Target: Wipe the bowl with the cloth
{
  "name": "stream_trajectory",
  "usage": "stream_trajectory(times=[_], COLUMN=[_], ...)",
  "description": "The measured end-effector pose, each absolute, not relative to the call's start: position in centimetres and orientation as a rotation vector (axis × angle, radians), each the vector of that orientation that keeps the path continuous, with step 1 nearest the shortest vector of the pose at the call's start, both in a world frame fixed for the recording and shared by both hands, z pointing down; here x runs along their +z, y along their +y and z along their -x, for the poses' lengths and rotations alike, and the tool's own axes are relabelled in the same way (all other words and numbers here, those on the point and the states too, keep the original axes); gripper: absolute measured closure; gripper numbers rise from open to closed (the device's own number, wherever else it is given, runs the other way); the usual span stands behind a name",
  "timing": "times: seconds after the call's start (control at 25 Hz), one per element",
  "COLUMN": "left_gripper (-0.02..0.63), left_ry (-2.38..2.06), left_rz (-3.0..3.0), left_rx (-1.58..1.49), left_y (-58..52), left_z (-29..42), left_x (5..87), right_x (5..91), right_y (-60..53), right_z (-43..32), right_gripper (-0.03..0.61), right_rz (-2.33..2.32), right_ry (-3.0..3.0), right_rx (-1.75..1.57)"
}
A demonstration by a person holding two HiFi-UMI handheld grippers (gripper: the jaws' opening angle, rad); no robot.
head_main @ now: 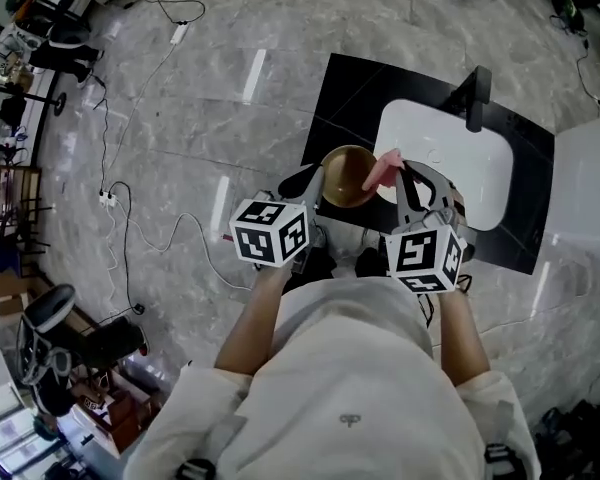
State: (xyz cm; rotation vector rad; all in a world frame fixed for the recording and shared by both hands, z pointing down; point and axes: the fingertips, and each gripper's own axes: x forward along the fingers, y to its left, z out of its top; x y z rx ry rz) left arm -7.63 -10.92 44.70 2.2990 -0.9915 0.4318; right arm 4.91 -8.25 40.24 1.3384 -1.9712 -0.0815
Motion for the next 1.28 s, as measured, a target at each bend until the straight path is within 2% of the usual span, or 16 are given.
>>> stream_trajectory(times=[0.56,1.28], left_gripper=[0.598,0.598], left_ry=[-0.770,-0.700], left_rz=[-2.110,-1.983], left_rx=[0.436,0.499], left_y=[-15.2,-18.1], left_z=[7.8,6.3], left_x=[53.9,63.0], right_x=[42.4,45.4], right_y=[-5.2,-1.1], right_z=[-6.8,-7.6], right_gripper=[0.563,0.563], right_rz=[-1.692,-1.808], right_ry=[-1.971,-1.744], right_rx=[0.474,0.671])
